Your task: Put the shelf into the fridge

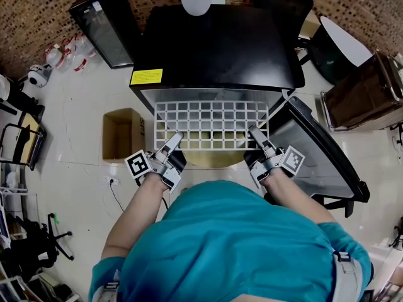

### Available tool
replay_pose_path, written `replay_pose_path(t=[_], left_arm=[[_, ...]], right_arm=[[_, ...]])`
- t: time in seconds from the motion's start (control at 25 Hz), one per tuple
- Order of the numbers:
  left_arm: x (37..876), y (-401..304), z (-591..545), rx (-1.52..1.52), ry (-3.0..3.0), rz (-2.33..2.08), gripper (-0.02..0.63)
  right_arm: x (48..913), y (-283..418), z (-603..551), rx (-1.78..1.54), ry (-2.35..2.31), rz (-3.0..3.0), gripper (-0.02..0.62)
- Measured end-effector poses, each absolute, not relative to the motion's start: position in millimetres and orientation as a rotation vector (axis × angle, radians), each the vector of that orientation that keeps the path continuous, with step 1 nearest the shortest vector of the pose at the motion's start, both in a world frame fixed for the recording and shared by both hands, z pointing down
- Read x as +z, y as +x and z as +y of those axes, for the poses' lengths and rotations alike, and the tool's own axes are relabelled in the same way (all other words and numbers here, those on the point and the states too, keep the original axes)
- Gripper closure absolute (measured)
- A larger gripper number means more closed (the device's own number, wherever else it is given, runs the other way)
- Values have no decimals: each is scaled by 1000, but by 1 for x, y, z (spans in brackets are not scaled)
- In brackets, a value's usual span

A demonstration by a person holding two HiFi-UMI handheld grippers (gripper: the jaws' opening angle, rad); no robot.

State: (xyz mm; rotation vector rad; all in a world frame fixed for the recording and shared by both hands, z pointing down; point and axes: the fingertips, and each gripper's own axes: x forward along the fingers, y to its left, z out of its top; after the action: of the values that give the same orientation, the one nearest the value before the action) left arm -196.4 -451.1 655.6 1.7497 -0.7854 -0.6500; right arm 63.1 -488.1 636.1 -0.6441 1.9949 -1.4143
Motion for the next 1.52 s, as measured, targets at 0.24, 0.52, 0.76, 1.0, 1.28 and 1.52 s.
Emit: replay_pose_path(t=[0.24,0.52,0.76,1.0,1.28,1.52], left_arm=[[650,-194,-452,-643,1754,-764,574],[648,-194,-451,-656,1746,-769,575],[647,-192,-454,-676,1735,-764,574],[642,-189,-456,-728,1730,-752,575],[644,-191,-456,-727,1721,-799,575],[645,-193,-466,-706,1690,-821,574]], right_arm=[[629,63,-488,-1380,-662,2020,566],[622,61,-489,-1335,-666,2031,566],[615,57,-492,-1271,-675,2046,563],[617,58,-493,-1272,-675,2041,565],[630,60,-492,-1407,-674,1921,568],[630,58,-496,-1402,-676,1938,568]])
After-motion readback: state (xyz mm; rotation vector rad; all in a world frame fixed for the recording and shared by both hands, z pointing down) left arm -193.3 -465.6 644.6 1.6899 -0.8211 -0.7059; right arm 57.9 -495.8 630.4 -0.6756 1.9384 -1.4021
